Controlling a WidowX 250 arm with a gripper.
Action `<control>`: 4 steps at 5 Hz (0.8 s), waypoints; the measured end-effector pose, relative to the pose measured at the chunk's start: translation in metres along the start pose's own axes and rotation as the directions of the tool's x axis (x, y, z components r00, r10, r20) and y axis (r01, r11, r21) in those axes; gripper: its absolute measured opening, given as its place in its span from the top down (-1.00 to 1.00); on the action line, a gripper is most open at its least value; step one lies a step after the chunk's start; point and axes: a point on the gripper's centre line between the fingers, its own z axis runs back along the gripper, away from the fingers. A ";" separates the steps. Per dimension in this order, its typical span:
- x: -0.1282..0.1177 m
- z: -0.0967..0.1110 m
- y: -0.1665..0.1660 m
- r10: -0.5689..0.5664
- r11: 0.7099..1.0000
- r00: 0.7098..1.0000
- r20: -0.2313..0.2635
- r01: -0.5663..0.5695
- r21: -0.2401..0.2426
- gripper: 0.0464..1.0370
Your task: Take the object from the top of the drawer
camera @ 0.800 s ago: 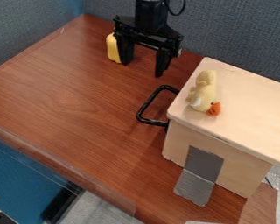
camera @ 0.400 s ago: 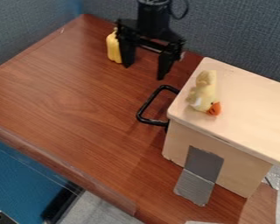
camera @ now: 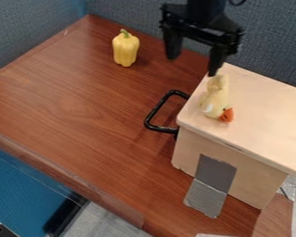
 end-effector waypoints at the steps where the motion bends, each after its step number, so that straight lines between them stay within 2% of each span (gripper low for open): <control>1: 0.007 -0.002 -0.024 -0.053 0.998 0.999 -0.009 0.052 -0.045 -0.93; 2: 0.004 -0.019 -0.050 -0.118 0.991 0.991 -0.064 0.113 -0.064 -0.93; 3: -0.002 -0.029 -0.060 -0.143 0.989 0.985 -0.097 0.137 -0.061 -0.91; 4: -0.017 -0.038 -0.055 -0.142 0.990 0.981 -0.133 0.138 -0.038 -0.76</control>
